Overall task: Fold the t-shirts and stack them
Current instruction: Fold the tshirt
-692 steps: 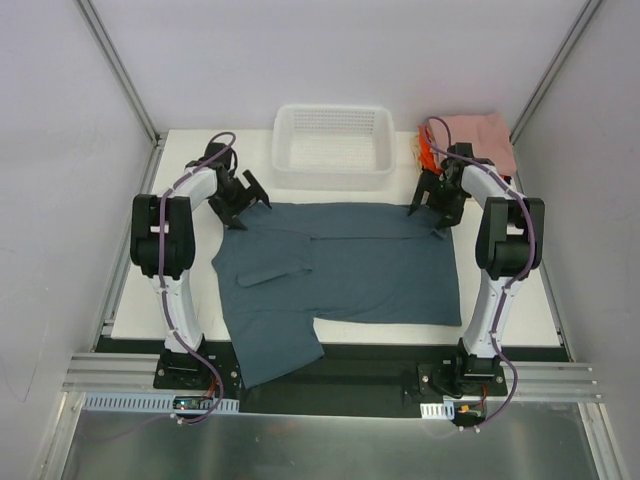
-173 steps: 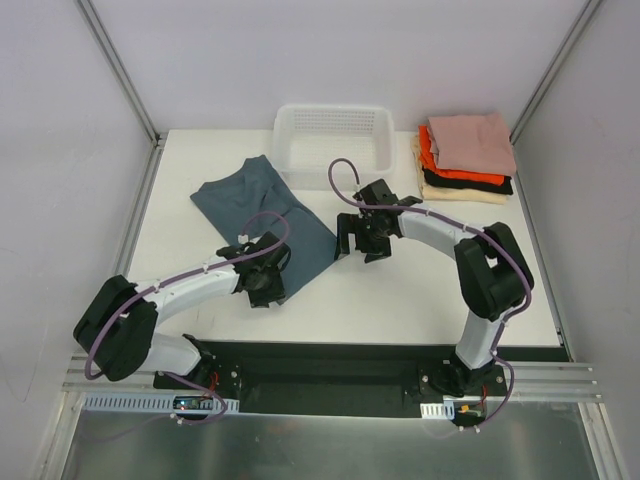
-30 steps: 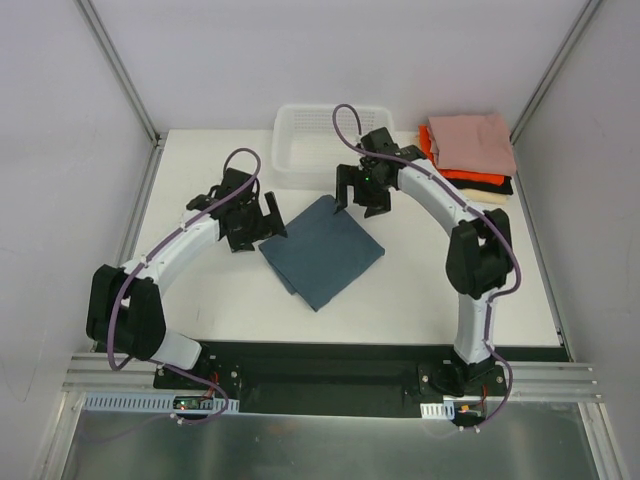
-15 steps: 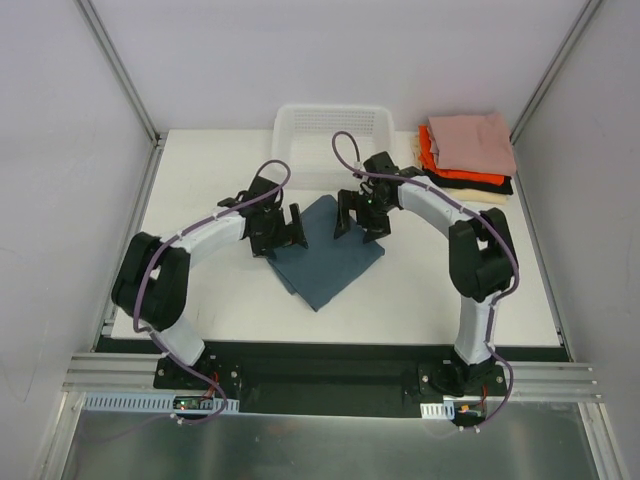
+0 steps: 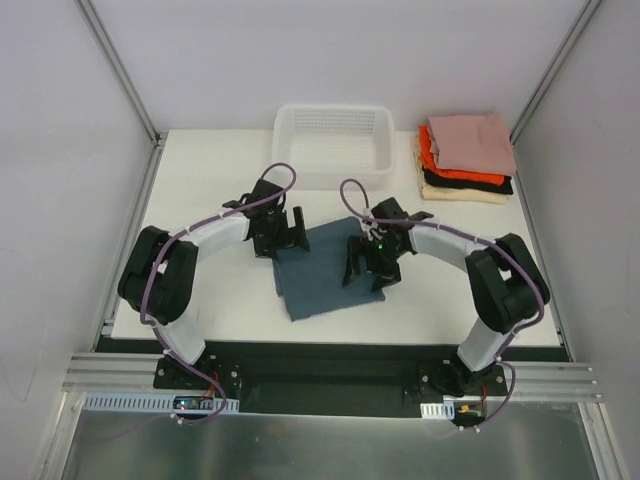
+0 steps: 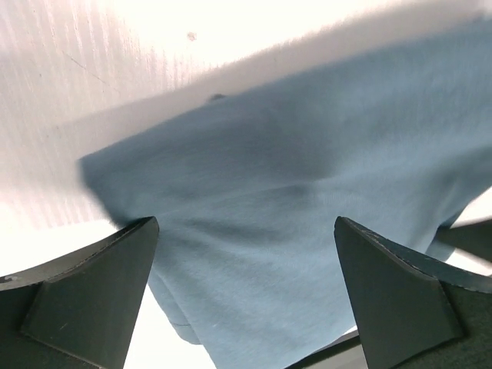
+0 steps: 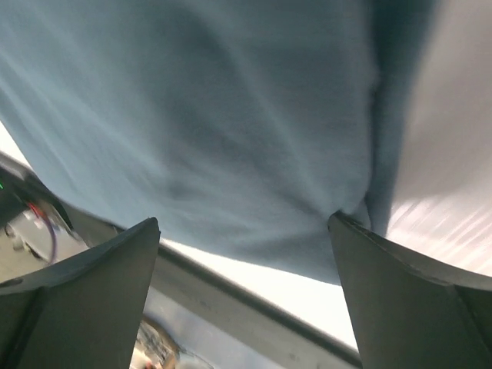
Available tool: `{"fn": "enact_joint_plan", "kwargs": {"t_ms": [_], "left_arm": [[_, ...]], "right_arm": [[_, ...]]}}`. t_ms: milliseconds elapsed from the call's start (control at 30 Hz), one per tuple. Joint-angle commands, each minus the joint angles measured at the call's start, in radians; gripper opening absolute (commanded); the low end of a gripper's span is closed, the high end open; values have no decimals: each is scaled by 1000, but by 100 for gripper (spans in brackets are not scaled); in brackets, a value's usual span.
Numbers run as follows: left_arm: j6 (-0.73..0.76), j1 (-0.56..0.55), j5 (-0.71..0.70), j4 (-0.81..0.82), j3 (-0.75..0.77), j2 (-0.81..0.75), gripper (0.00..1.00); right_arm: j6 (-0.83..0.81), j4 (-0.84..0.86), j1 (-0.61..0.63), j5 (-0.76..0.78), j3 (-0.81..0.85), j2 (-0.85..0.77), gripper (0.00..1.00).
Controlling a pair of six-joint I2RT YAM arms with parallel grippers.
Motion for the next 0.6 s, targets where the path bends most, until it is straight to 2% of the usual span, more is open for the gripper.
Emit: {"fn": "enact_joint_plan", "kwargs": {"t_ms": [0, 67, 200, 333, 467, 567], "left_arm": [[66, 2, 20, -9, -24, -95, 99], [69, 2, 35, -9, -28, -144, 99], [71, 1, 69, -9, -24, -195, 99], [74, 2, 48, -9, 1, -168, 99], [75, 2, 46, -9, 57, -103, 99], [81, 6, 46, -9, 102, -45, 99]], "right_arm": [[91, -19, 115, 30, -124, -160, 96], [109, -44, 123, 68, -121, -241, 96], [44, -130, 117, 272, -1, -306, 96], [2, -100, 83, 228, 145, -242, 96], [3, -45, 57, 107, 275, -76, 96], [17, -16, 34, 83, 364, 28, 96]]}}
